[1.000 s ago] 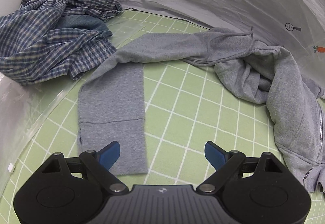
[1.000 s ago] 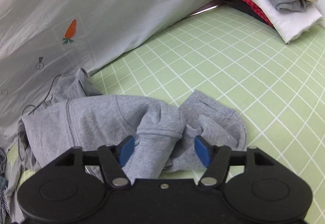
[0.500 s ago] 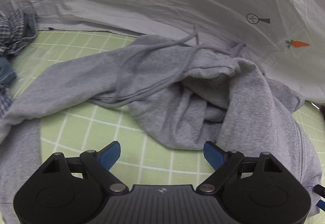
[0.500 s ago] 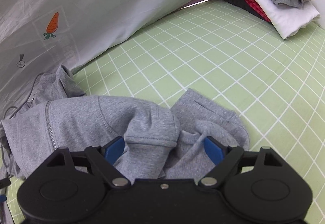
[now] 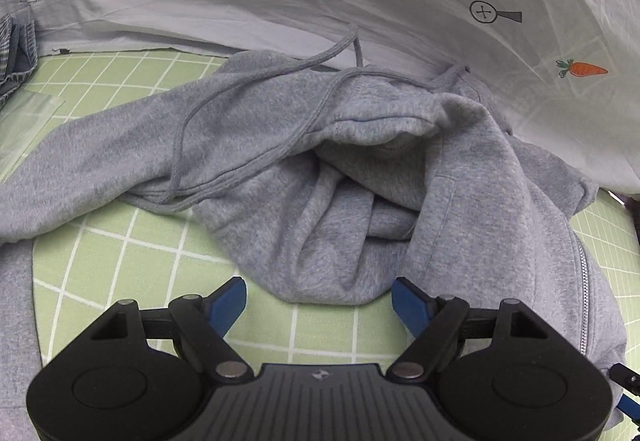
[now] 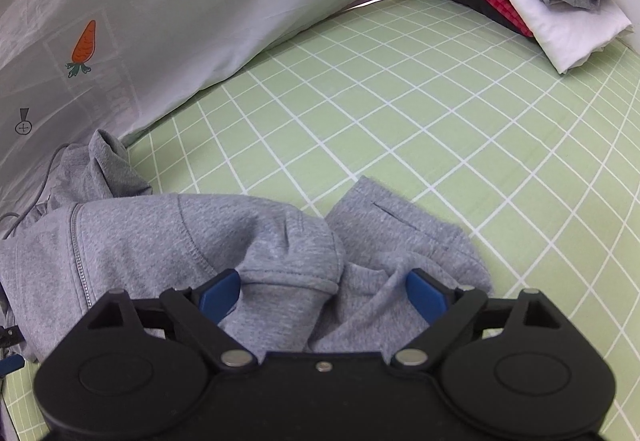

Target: Fold clothes

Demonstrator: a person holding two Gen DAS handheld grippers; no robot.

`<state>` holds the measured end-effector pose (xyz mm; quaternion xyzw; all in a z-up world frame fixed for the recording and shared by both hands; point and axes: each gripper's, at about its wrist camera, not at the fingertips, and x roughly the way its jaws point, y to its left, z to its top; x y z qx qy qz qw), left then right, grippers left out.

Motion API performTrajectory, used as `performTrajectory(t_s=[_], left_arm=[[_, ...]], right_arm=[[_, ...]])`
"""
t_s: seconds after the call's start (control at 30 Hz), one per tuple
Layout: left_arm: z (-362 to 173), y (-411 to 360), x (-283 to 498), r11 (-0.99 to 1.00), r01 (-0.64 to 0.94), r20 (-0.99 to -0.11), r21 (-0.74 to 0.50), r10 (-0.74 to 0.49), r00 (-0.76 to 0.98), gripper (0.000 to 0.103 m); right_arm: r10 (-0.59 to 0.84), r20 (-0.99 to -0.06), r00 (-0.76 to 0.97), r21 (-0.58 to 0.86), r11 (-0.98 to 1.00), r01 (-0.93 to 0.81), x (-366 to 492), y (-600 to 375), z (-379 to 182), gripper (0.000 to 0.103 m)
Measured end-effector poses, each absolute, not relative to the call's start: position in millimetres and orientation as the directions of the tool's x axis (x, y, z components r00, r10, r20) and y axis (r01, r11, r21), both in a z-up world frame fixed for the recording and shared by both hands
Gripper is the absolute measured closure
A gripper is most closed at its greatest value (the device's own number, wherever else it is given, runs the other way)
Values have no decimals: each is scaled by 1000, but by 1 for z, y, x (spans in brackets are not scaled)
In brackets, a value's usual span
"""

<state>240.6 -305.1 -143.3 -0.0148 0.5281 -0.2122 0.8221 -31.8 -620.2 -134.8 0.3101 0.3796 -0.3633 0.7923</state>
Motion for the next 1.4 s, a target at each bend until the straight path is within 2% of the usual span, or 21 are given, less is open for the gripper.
performTrajectory(t_s=[0.23,0.37,0.43,0.47,0.5,0.53,0.57,0.6,0.63,0.7,0.77,0.8,1.07,1.17,1.2,1.33,1.37,1.4], left_arm=[[-138,-295,225,851,314,-820,-421,-506,270,23],[-144,-314,223,823,334,-805,-459,-545,236,23],[-148,-324,222,814,338,-800,-472,-557,223,28],[-149,-329,222,809,340,-798,-479,-563,216,38],[-148,-328,221,810,337,-796,-481,-564,218,53],[-146,-327,220,810,333,-795,-482,-565,221,61],[-144,-326,219,810,330,-794,-484,-565,224,78],[-142,-325,218,811,326,-792,-486,-566,227,90],[-141,-324,217,811,323,-791,-488,-567,230,91],[-137,-322,215,812,316,-788,-491,-568,236,93],[-133,-319,213,813,308,-786,-494,-570,242,94],[-127,-312,207,809,313,-779,-497,-575,250,94],[-48,-244,128,790,376,-718,-484,-604,346,95],[-37,-214,104,820,341,-732,-460,-567,378,95],[-36,-202,98,835,321,-742,-447,-546,389,94],[-60,-170,84,928,209,-835,-308,-369,408,94],[-65,-161,81,935,185,-844,-302,-353,404,91],[-69,-152,78,941,161,-852,-298,-338,400,81]], right_arm=[[-334,-823,459,235,535,811,-34,-620,-137,11],[-330,-820,467,251,526,812,-35,-620,-135,11],[-327,-817,474,261,524,811,-36,-620,-134,12],[-325,-815,480,267,526,808,-36,-620,-132,12],[-323,-812,486,273,527,805,-37,-621,-131,14],[-318,-808,496,285,526,801,-38,-621,-129,15],[-312,-804,506,300,522,798,-40,-622,-128,16],[-307,-799,517,316,517,796,-42,-623,-127,24],[-300,-797,525,326,519,791,-43,-623,-127,41],[-290,-793,536,333,530,780,-46,-623,-124,63],[-298,-788,538,311,561,767,-48,-620,-117,77],[-304,-783,543,303,576,759,-50,-618,-112,103],[-280,-740,612,340,630,699,-82,-595,-80,102],[-239,-750,616,354,641,681,-94,-581,-84,84],[-225,-753,619,360,646,673,-98,-575,-86,73],[-163,-771,615,375,664,647,-109,-552,-98,65],[-147,-780,608,375,667,643,-109,-547,-102,64],[-131,-791,598,371,675,638,-108,-541,-106,62]])
